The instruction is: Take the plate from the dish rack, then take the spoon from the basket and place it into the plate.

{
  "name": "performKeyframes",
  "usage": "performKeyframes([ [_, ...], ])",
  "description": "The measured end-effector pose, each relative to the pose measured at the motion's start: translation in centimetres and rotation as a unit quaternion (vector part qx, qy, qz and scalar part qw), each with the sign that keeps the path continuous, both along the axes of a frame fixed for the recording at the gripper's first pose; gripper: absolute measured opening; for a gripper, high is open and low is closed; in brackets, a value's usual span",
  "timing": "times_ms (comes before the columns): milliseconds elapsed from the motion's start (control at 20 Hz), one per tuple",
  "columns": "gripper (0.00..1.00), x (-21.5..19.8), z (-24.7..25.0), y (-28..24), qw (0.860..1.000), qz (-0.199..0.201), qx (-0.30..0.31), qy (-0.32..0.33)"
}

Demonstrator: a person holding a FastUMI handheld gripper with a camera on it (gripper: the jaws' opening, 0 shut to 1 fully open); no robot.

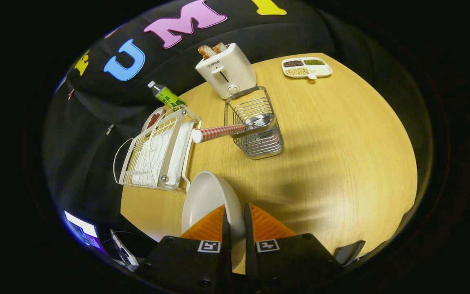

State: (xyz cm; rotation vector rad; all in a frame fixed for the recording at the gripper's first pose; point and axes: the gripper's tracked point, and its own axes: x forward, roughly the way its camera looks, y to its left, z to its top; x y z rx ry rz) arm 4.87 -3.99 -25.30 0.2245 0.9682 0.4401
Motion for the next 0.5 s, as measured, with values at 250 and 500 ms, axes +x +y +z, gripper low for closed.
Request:
performKeyframes([
  [250, 0.18, 0.7, -2.3, -0.3, 1.000, 0.021, -0.019, -0.004],
  [500, 0.26, 2.2, -0.7, -0.7, 0.996, 0.037, -0.032, -0.071],
])
